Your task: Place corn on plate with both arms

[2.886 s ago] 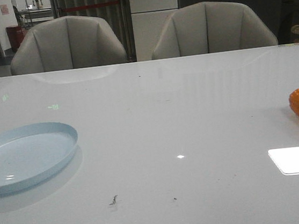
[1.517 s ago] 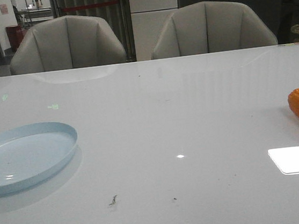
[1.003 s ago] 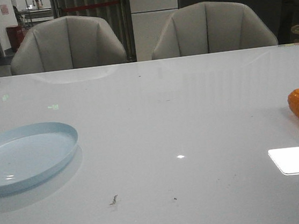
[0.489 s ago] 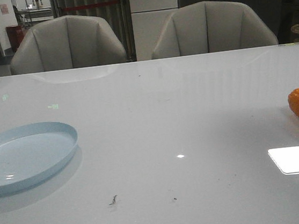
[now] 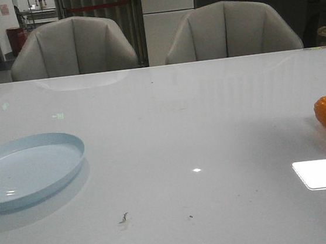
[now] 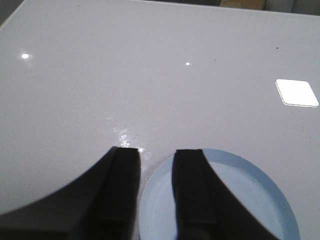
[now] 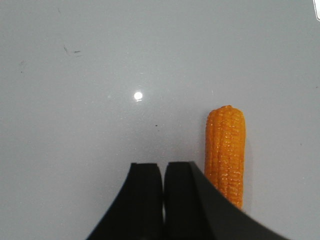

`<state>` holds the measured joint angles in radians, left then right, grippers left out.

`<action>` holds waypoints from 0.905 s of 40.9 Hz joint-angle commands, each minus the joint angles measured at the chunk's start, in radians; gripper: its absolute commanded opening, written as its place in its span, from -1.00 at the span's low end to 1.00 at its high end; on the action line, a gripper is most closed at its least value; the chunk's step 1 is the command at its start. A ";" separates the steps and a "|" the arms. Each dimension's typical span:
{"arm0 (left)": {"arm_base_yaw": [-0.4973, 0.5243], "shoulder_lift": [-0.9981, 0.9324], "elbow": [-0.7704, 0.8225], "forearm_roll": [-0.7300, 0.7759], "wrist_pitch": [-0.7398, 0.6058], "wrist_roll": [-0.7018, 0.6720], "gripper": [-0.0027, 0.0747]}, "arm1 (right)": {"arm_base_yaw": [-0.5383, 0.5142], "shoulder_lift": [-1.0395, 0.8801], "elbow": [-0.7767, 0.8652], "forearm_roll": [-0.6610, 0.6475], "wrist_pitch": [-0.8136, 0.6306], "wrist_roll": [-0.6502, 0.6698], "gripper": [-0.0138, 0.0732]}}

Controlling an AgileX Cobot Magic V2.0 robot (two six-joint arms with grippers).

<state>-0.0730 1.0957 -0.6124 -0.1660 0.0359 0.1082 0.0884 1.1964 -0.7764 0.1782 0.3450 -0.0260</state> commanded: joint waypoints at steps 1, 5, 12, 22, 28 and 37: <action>0.001 -0.014 -0.035 -0.013 -0.065 -0.006 0.14 | -0.002 -0.007 -0.035 0.010 -0.059 -0.001 0.13; 0.001 -0.007 -0.035 -0.025 -0.018 -0.006 0.17 | -0.002 0.005 -0.035 0.010 -0.059 -0.001 0.36; 0.061 0.088 -0.060 -0.035 0.056 -0.006 0.17 | -0.002 0.014 -0.035 0.010 -0.050 -0.001 0.37; 0.121 0.332 -0.287 0.008 0.337 0.001 0.15 | -0.002 0.014 -0.035 0.011 -0.028 -0.001 0.37; 0.119 0.470 -0.441 0.044 0.519 0.001 0.15 | -0.002 0.014 -0.035 0.012 -0.028 -0.001 0.37; 0.119 0.617 -0.594 0.040 0.603 0.001 0.15 | -0.002 0.014 -0.035 0.011 -0.020 -0.001 0.37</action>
<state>0.0459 1.7077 -1.1353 -0.1193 0.6364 0.1101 0.0884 1.2316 -0.7764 0.1816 0.3697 -0.0260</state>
